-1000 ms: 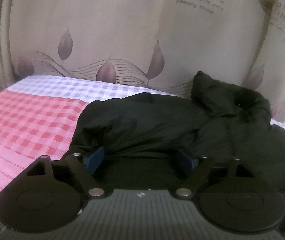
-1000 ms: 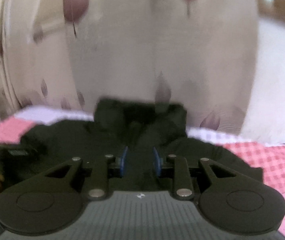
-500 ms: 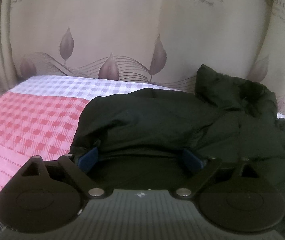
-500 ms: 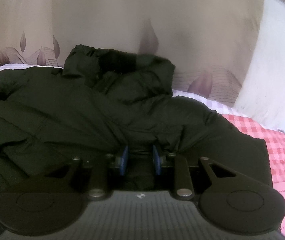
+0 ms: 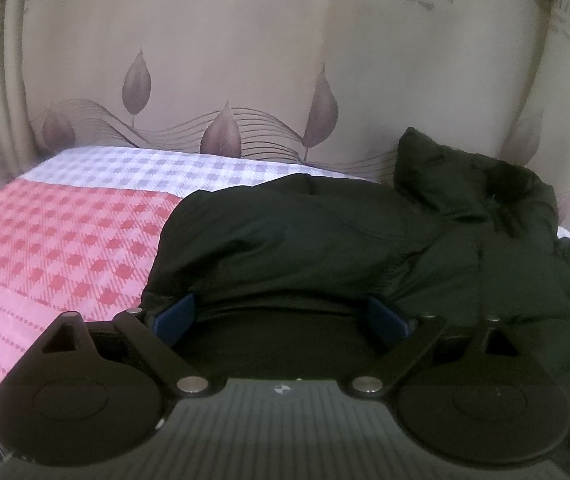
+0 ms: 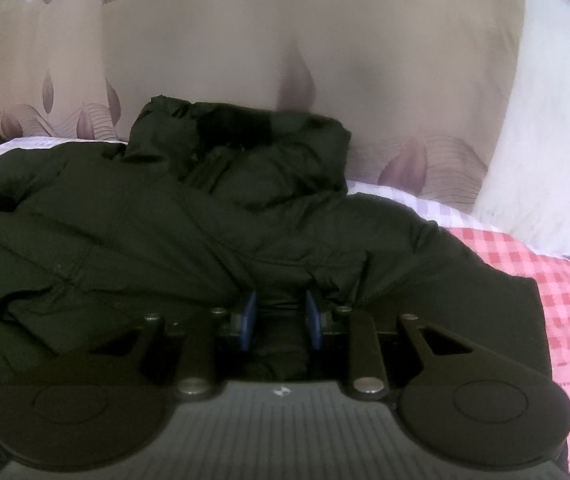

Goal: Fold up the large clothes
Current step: 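Lay the jacket flat and release both grippers, pulling back, then grasp the black jacket hem with both grippers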

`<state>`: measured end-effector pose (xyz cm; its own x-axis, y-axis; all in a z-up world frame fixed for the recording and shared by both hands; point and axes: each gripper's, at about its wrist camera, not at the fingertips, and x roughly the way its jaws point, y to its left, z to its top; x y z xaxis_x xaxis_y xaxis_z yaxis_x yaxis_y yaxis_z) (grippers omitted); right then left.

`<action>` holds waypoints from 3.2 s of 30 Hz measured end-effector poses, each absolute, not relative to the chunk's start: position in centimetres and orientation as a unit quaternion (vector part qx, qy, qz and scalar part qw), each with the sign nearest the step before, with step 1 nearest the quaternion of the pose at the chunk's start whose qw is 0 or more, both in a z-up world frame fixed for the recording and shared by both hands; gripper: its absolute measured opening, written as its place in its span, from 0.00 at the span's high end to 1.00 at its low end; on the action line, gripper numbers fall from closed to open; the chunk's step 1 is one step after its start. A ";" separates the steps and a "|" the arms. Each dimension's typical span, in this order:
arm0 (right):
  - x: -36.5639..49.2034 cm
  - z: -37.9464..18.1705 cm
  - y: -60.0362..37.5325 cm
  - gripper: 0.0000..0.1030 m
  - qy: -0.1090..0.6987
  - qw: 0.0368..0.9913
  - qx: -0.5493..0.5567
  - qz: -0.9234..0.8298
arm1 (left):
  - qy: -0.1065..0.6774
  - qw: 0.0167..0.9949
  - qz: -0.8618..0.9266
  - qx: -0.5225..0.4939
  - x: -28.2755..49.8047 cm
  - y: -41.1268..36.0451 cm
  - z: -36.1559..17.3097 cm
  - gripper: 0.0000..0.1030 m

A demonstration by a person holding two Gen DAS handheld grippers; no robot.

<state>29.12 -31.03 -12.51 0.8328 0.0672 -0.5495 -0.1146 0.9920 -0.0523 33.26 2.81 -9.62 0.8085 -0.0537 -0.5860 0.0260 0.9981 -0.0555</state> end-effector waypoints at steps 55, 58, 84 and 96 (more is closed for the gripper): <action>-13.9 -13.8 -37.6 0.56 0.269 0.924 0.260 0.084 | 0.313 0.937 -0.100 0.115 -3.4 15.8 -8.1 0.45; -13.7 -13.8 -37.3 0.56 0.271 0.924 0.260 0.080 | 0.307 0.935 -0.089 0.153 -3.7 14.4 -8.3 0.45; -13.3 -12.0 -37.7 0.69 0.262 0.916 0.279 0.117 | 0.298 0.943 -0.092 0.120 -3.5 15.2 -6.7 0.80; -11.4 -7.4 -40.7 0.74 0.188 0.884 0.387 0.184 | 0.278 0.954 -0.107 -0.031 -1.3 17.6 -1.5 0.81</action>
